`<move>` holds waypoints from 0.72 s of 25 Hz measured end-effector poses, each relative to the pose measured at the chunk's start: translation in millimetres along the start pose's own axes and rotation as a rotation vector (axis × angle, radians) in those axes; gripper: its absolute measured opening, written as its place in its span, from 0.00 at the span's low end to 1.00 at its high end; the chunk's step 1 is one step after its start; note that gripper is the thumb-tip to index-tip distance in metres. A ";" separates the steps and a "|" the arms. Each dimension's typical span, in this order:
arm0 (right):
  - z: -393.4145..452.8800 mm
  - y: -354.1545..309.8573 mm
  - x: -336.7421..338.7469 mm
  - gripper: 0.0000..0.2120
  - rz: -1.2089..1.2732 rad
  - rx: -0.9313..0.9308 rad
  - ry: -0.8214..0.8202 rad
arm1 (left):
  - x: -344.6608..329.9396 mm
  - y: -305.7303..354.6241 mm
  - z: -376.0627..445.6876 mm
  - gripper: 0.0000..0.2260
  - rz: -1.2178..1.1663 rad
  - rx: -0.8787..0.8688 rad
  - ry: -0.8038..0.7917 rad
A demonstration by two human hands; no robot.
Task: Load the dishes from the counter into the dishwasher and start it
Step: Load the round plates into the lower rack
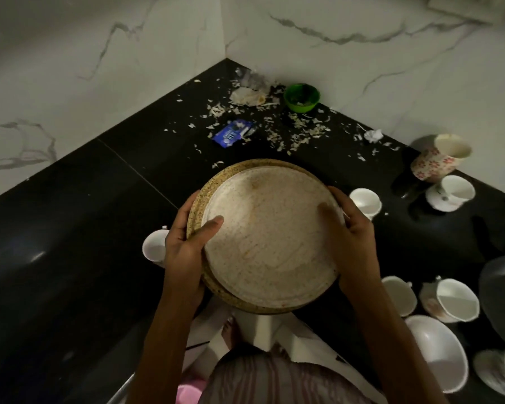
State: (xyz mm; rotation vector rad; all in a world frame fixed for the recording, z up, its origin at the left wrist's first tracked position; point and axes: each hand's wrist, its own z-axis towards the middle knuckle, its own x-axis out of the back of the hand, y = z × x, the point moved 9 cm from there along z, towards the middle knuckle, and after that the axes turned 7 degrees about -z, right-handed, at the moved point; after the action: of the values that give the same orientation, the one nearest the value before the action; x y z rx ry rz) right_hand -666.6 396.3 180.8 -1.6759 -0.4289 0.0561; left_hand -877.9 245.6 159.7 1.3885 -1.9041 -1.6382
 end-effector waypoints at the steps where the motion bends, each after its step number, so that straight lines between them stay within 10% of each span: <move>1: -5.7 3.1 10.7 0.15 0.019 -0.011 0.007 | -4.6 -5.9 -6.6 0.22 -0.008 0.006 -0.001; 18: -109.3 33.5 64.0 0.18 0.117 -0.112 0.165 | -3.9 -23.1 -88.9 0.21 0.040 0.027 -0.164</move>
State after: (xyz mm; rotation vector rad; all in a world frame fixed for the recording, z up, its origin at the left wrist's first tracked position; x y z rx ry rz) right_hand -568.3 309.7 179.0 -1.7994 -0.2130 -0.0200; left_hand -800.9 196.3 169.6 1.2519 -2.0369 -1.7622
